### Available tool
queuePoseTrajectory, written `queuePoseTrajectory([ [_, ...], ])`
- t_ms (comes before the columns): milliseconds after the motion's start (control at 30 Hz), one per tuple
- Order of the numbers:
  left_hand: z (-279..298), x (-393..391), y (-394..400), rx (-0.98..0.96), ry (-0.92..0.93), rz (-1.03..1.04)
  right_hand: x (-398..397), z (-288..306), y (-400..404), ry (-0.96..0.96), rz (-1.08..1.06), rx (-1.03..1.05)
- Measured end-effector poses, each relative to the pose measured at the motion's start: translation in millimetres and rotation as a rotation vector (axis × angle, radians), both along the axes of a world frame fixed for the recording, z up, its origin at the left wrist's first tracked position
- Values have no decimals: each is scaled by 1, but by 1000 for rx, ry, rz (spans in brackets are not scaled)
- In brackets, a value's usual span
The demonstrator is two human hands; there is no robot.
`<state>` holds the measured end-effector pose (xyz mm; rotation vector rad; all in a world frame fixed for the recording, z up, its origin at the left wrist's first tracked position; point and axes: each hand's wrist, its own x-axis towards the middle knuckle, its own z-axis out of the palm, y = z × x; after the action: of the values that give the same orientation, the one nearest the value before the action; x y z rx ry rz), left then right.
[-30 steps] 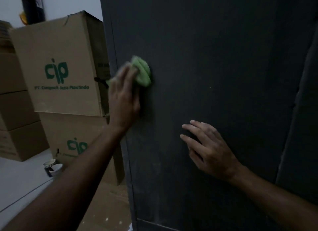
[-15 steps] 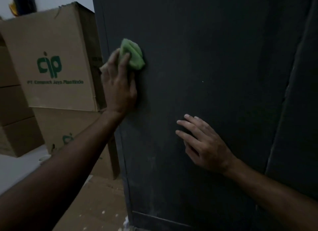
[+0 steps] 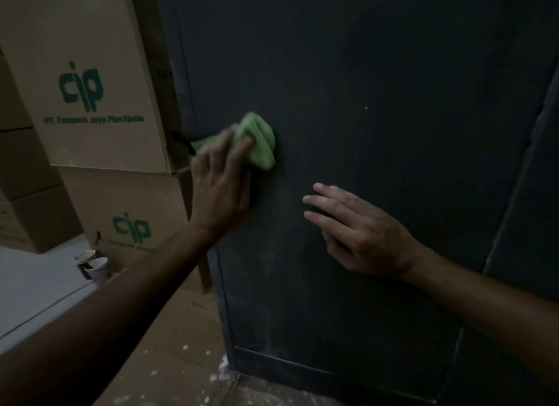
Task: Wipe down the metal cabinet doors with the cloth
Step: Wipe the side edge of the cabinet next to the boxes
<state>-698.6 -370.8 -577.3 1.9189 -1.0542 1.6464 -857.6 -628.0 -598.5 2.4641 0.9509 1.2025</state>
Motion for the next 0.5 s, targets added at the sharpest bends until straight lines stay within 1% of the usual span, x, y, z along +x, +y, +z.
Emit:
queuePoseTrajectory([
  [67, -60, -8, 20, 287, -22, 1, 2, -1, -1, -31, -30, -71],
  [100, -78, -8, 32, 366, -30, 8, 2, -2, -1, -53, -59, -121],
  [133, -85, -5, 41, 379, -30, 11, 2, -4, -2, -76, -92, -171],
  [167, -83, 0, 44, 327, -9, 12, 3, -5, -2, -95, -120, -213],
  [233, -60, 10, 36, 103, 59, 21, 4, -6, -3, -112, -146, -252],
  [300, -33, 15, 18, -112, 107, 30, 5, -8, -3, -119, -152, -245],
  [333, -31, 14, 10, -170, 116, 33, 6, -8, -3, -122, -155, -241],
  [367, -39, 10, 4, -173, 115, 31, 6, -8, -3, -122, -158, -241],
  [400, -58, 4, 4, -108, 101, 26, 6, -8, -3, -122, -159, -242],
  [433, -83, -1, 9, 36, 69, 16, 6, -8, -2, -125, -159, -240],
  [500, -131, -9, 33, 412, -45, -6, 5, -7, -2, -135, -163, -238],
])
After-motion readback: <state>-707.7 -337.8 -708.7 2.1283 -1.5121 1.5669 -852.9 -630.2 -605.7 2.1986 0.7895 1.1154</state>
